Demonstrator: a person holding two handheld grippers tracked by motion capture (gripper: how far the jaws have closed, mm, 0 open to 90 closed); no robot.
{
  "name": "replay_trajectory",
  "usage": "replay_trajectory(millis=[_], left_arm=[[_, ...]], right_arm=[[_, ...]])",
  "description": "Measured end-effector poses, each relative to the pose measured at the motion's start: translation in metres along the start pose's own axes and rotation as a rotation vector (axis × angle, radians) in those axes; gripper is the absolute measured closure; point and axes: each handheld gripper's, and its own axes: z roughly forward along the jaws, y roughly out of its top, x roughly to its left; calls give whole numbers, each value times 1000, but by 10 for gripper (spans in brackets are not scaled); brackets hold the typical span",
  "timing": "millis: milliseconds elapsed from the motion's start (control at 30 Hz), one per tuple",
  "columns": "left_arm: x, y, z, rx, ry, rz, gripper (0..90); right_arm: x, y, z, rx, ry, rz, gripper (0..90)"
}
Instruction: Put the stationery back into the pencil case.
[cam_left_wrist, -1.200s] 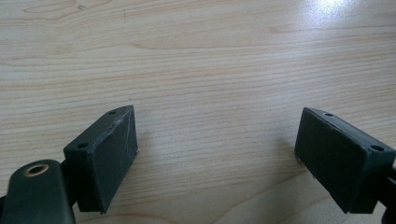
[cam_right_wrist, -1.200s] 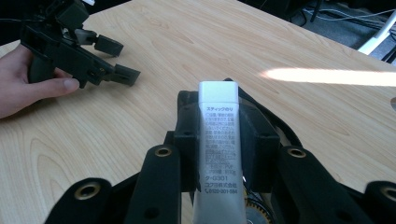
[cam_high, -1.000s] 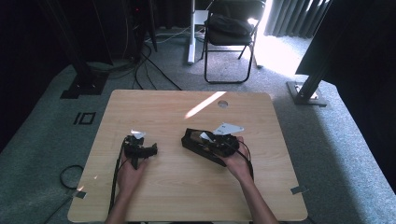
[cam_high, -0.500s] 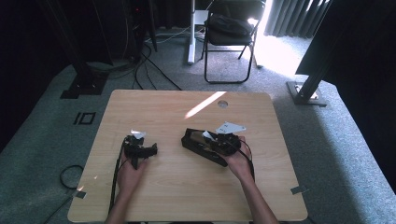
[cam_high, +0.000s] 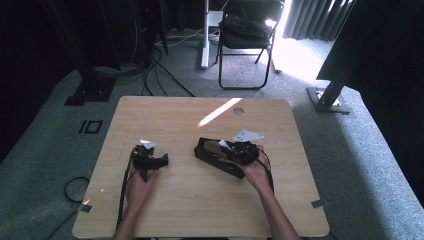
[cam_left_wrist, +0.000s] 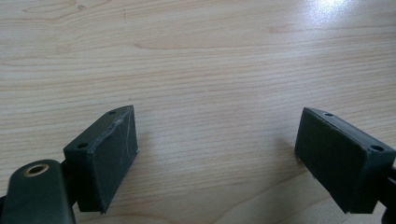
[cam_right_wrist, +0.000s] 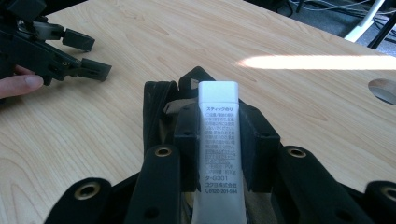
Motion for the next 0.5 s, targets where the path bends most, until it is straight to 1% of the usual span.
replay_trajectory(millis=[400, 500], left_arm=[[0, 0, 0, 0, 0, 0, 134], [0, 0, 0, 0, 0, 0, 134]], right_arm=[[-9, -3, 5, 19, -3, 7, 712], [-10, -2, 7, 24, -7, 0, 712]])
